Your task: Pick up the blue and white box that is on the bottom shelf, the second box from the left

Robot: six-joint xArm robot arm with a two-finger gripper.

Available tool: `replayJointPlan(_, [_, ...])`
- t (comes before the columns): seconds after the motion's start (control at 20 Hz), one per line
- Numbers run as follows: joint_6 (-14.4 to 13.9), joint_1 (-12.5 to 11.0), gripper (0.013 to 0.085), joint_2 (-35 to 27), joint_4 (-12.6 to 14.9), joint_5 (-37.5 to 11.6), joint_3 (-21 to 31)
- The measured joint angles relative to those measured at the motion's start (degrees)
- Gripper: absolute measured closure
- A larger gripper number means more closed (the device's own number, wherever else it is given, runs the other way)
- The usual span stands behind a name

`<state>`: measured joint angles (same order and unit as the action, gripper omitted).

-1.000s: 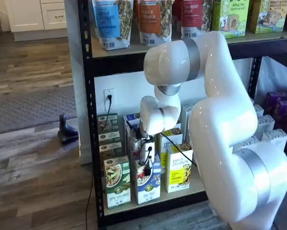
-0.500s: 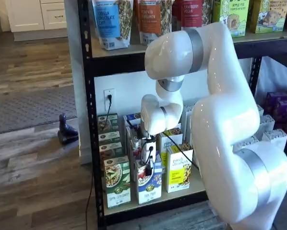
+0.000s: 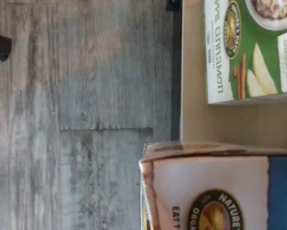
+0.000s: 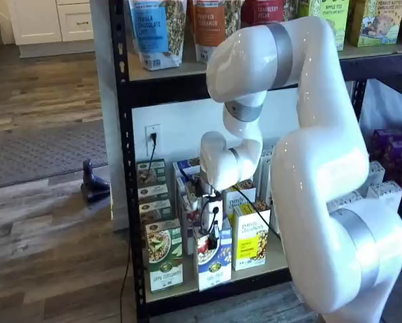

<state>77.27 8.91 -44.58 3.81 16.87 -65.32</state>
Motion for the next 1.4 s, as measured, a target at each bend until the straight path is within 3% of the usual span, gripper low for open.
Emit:
replayJointPlan(0.3, [-1.2,0.2,0.0490,4.8,1.1,-1.9,6.6])
replayJointPlan(0.5, [3.4,0.9,0.0490,8.2,-4.6,-2.2,10.5])
replayJointPlan(0.7, [6.2,1.4,0.0490,11.4,-8.0,-3.0,14.2])
replayJointPlan(0.8, [5.4,1.2,0.0490,13.0,-7.1,-3.6,16.0])
replayJointPlan(0.9, [3.1,0.6,0.0490,14.6,-3.9,-4.6,18.0])
replayJointPlan(1.4, [7.7,-0.3,0.0490,21.0,-7.7,-3.6,23.7])
